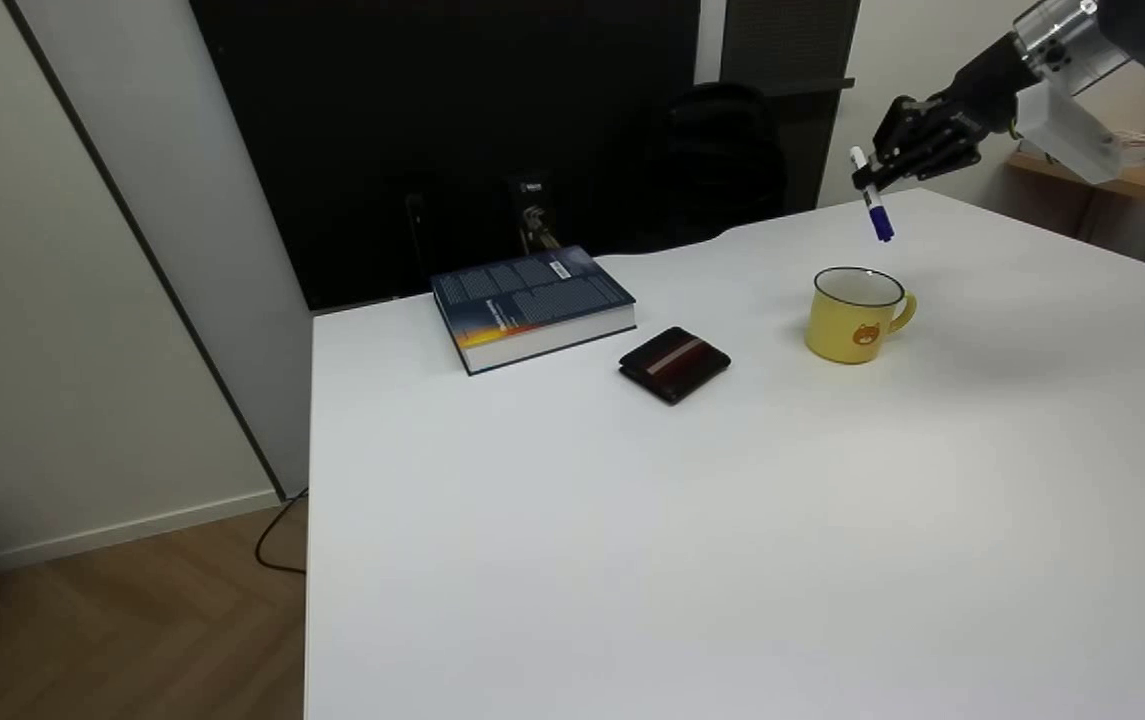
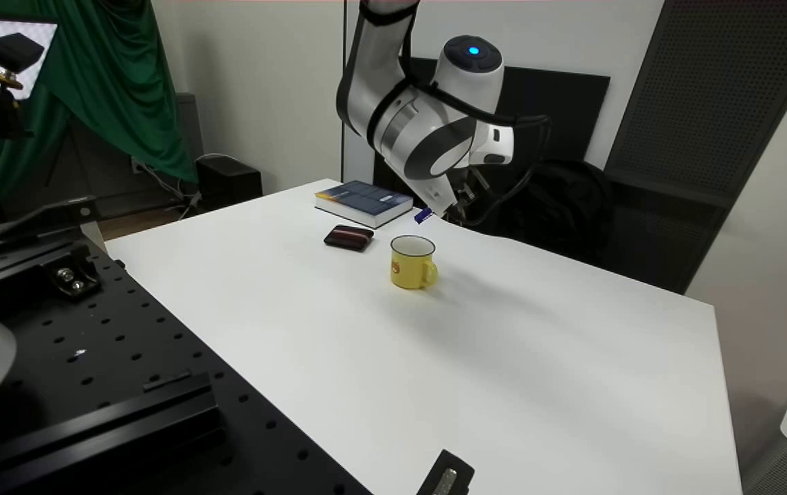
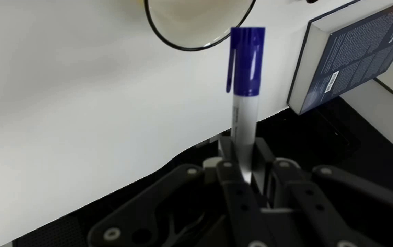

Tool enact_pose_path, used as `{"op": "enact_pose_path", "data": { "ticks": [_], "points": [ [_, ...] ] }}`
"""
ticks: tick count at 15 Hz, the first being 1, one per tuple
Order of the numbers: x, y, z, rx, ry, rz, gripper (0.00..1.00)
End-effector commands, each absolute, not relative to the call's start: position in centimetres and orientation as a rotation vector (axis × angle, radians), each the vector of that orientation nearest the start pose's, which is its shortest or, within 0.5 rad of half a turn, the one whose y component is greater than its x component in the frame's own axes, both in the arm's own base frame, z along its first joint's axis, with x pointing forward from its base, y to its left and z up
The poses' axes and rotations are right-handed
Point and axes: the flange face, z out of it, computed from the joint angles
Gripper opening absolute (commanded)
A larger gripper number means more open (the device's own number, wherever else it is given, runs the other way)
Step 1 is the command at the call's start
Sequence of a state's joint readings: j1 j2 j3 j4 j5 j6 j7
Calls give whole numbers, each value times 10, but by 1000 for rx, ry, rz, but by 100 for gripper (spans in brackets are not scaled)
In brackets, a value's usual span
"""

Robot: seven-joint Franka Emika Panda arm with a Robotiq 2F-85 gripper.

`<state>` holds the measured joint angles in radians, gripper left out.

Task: Put the marker in the cup

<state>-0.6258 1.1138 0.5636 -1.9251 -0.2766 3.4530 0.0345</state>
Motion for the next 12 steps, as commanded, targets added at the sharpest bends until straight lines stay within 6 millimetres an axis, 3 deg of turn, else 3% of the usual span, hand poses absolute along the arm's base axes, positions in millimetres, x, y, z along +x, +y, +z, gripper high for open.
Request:
{"op": "enact_pose_path", "data": {
  "ticks": [1,4,5,12],
  "points": [
    [614,-27,58,-2588,297,-836,18],
    [614,-27,58,-2588,297,-836,18],
    [614,-27,58,-2588,297,-836,4],
    [646,-18,71,-2514,180,-968,4]
  ]
}}
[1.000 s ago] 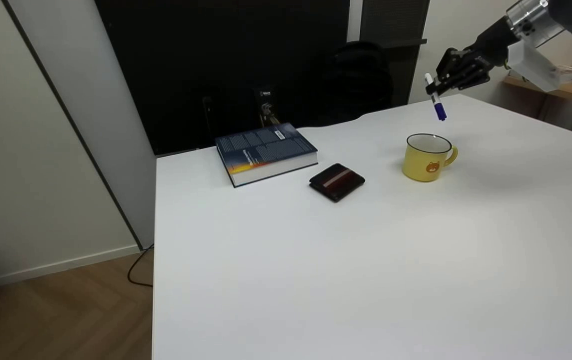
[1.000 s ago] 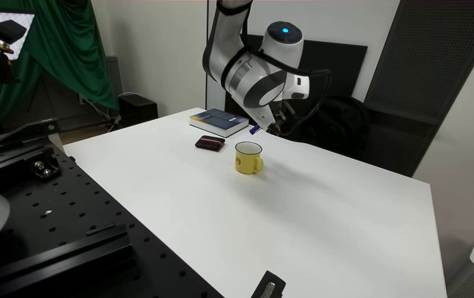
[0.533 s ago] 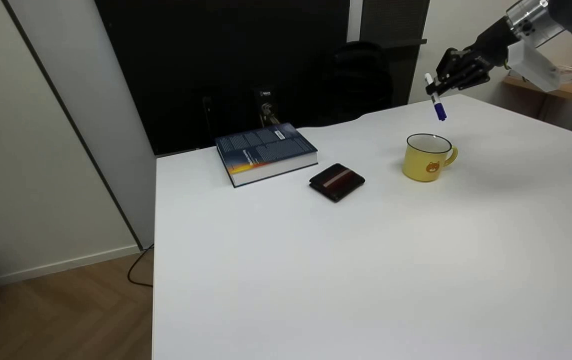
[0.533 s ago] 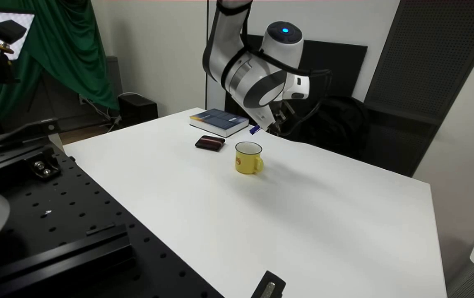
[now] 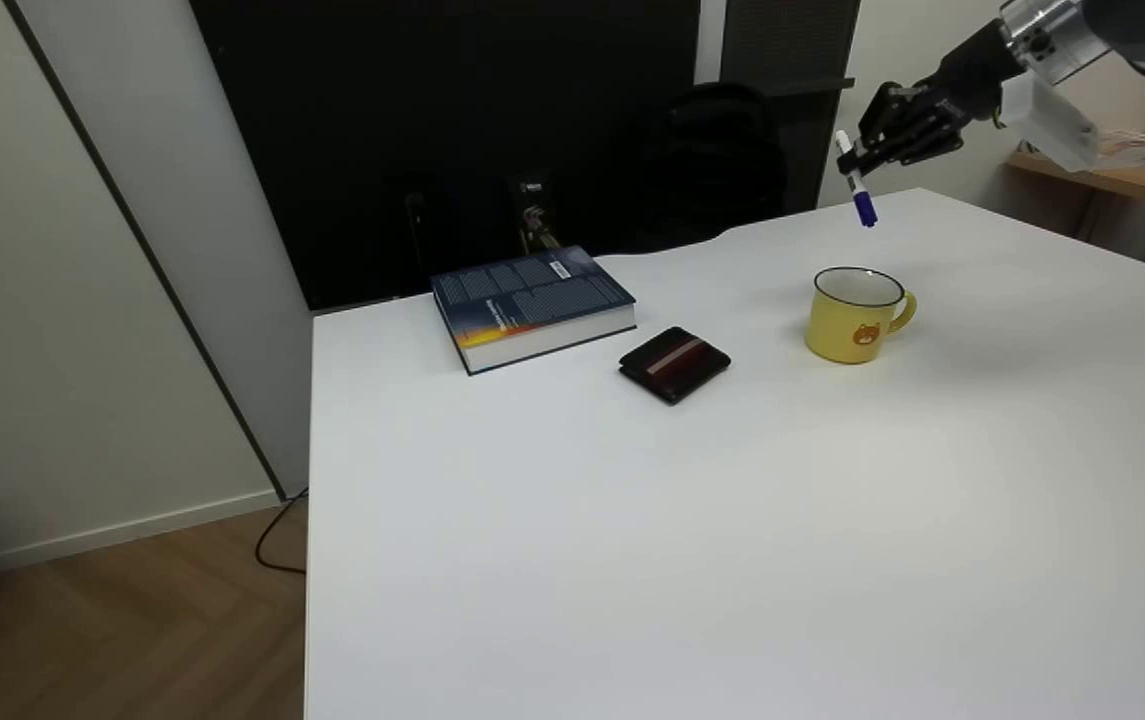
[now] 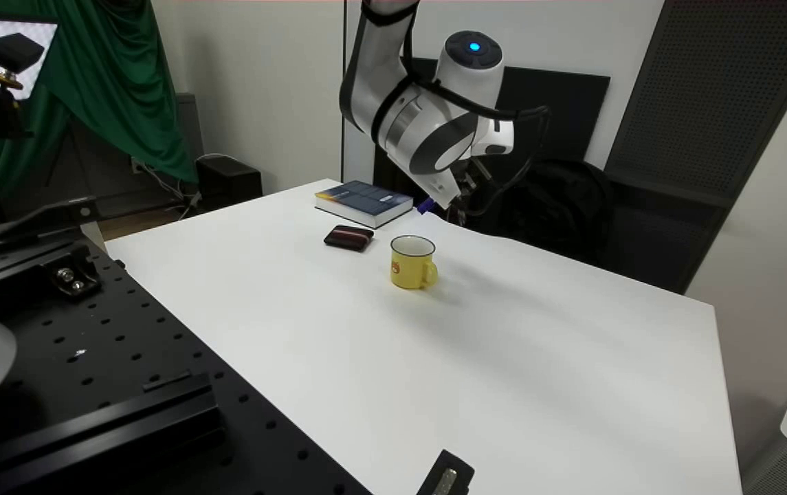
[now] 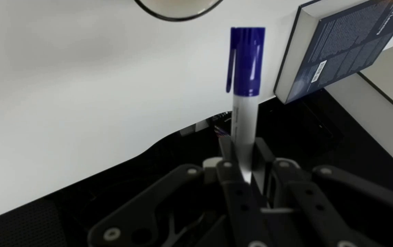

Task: Put the marker in the cup

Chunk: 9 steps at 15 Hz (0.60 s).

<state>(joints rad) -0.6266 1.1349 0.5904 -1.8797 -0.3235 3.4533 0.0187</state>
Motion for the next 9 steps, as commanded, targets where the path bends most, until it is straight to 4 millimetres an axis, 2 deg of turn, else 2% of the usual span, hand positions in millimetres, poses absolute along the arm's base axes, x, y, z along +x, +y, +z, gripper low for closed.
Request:
{"op": "enact_pose_path", "data": {
  "ticks": [1,9],
  "points": [
    [649,-14,70,-2509,157,-978,4],
    [648,3,41,-2486,51,-990,4]
  ]
}}
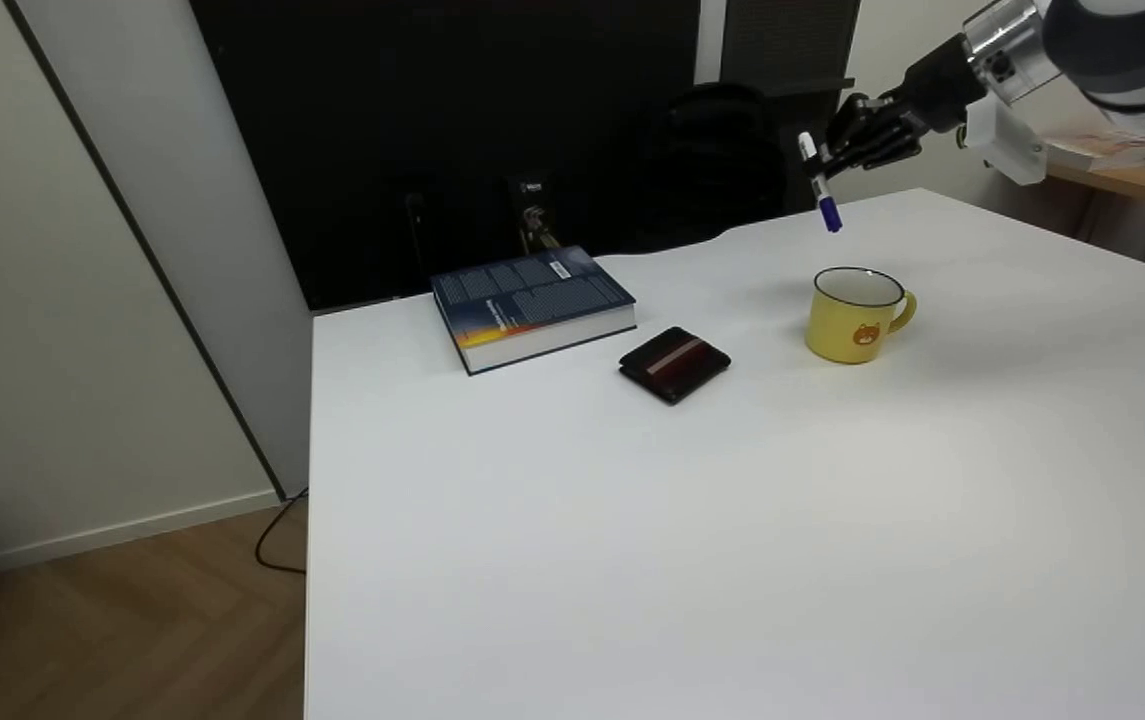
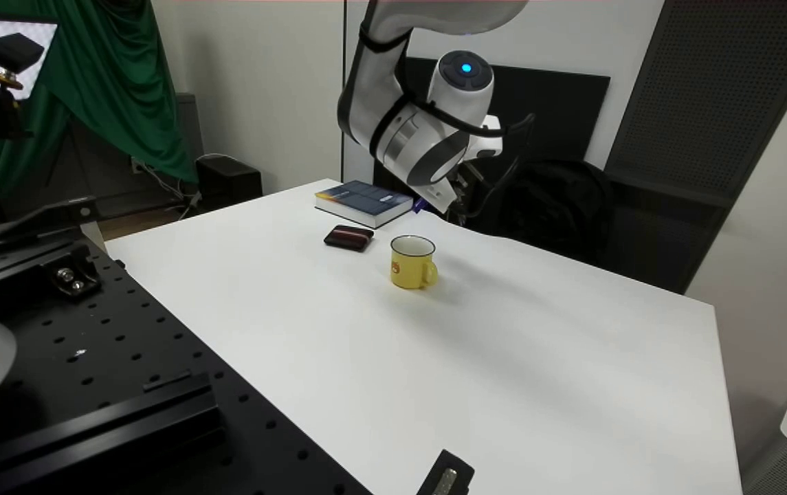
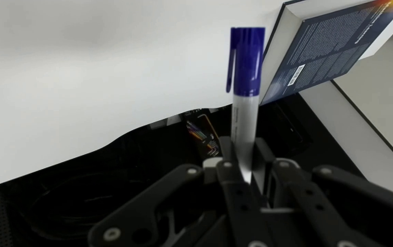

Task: Put the marker in the cup

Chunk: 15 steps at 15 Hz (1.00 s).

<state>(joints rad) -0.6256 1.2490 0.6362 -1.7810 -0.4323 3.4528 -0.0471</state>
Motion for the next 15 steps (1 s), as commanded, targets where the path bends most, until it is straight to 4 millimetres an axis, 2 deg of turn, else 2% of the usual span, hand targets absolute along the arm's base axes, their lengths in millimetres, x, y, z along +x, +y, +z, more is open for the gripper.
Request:
{"op": "enact_pose_path", "data": {
  "ticks": [1,7,15],
  "points": [
    [644,5,36,-2485,47,-980,4],
    [636,2,15,-2499,42,-957,4],
    [633,-10,0,-2519,55,-954,4]
  ]
}}
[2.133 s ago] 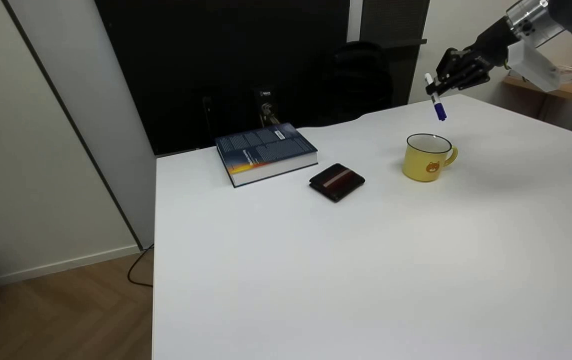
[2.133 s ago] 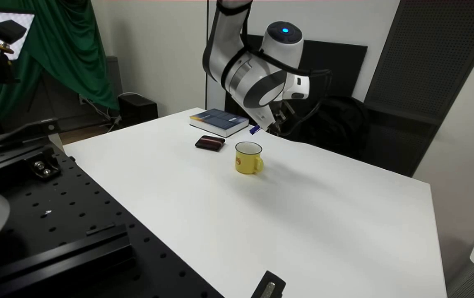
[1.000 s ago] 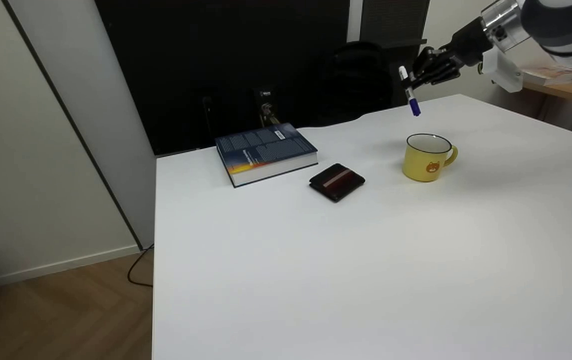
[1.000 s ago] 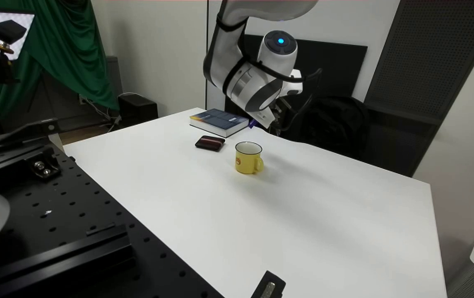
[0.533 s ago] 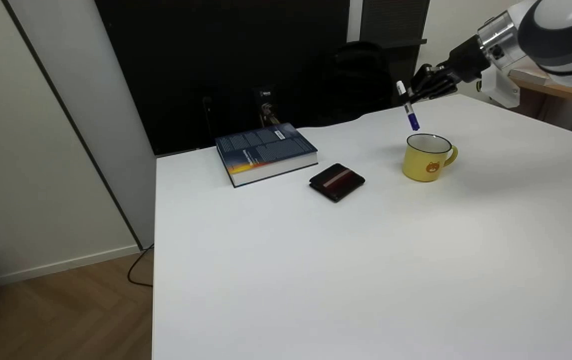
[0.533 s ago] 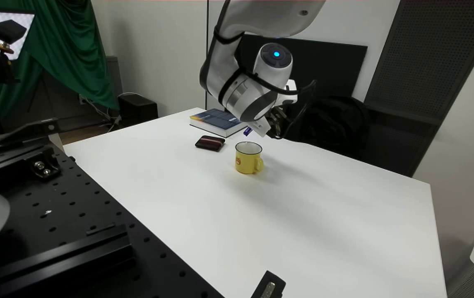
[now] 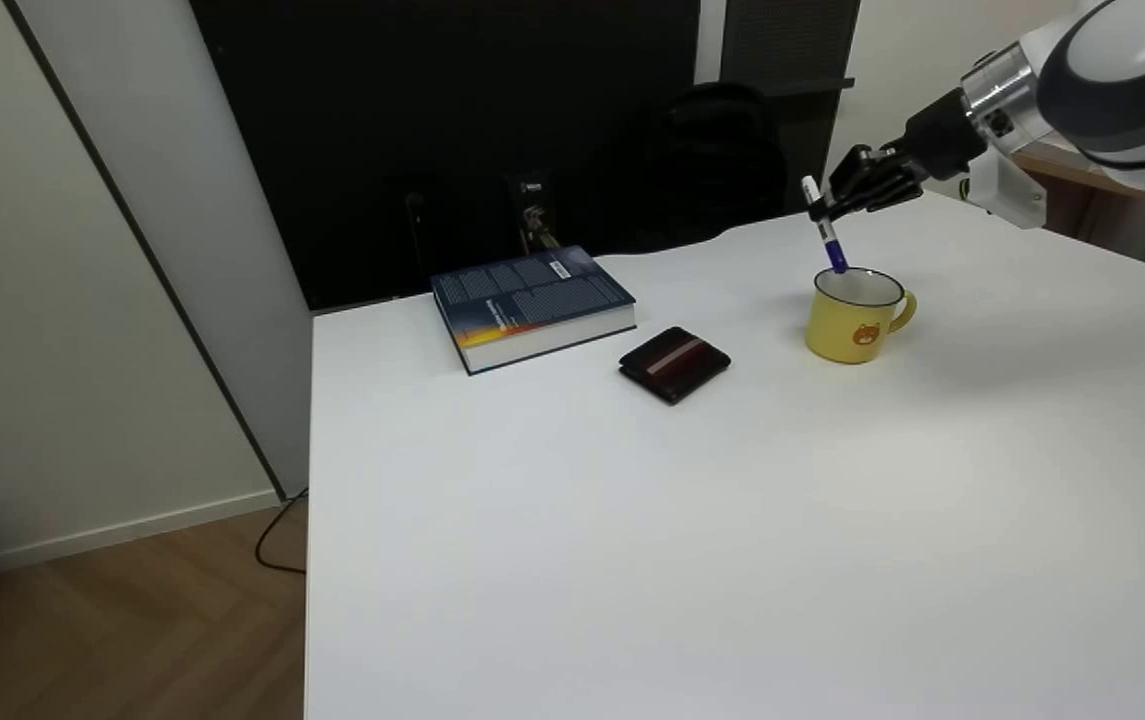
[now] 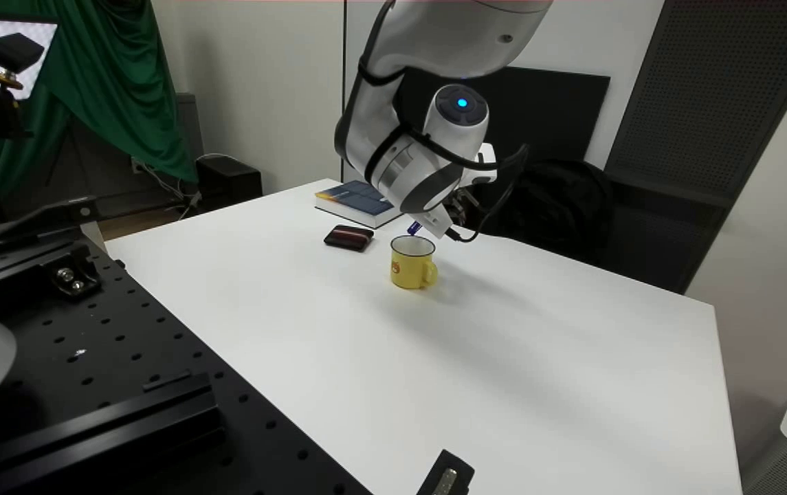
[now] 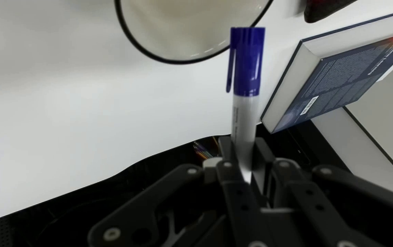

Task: Put the marker in the cup

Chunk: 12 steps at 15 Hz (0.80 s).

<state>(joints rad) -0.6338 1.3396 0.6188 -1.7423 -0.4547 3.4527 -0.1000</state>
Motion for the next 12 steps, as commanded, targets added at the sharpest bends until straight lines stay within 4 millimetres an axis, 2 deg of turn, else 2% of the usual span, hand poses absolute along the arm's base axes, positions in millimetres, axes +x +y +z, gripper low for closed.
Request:
{"op": "enact_pose_path", "data": {
  "ticks": [1,12],
  "points": [
    [633,-12,-1,-2520,58,-954,4],
    [631,-30,-13,-2522,116,-958,4]
  ]
}}
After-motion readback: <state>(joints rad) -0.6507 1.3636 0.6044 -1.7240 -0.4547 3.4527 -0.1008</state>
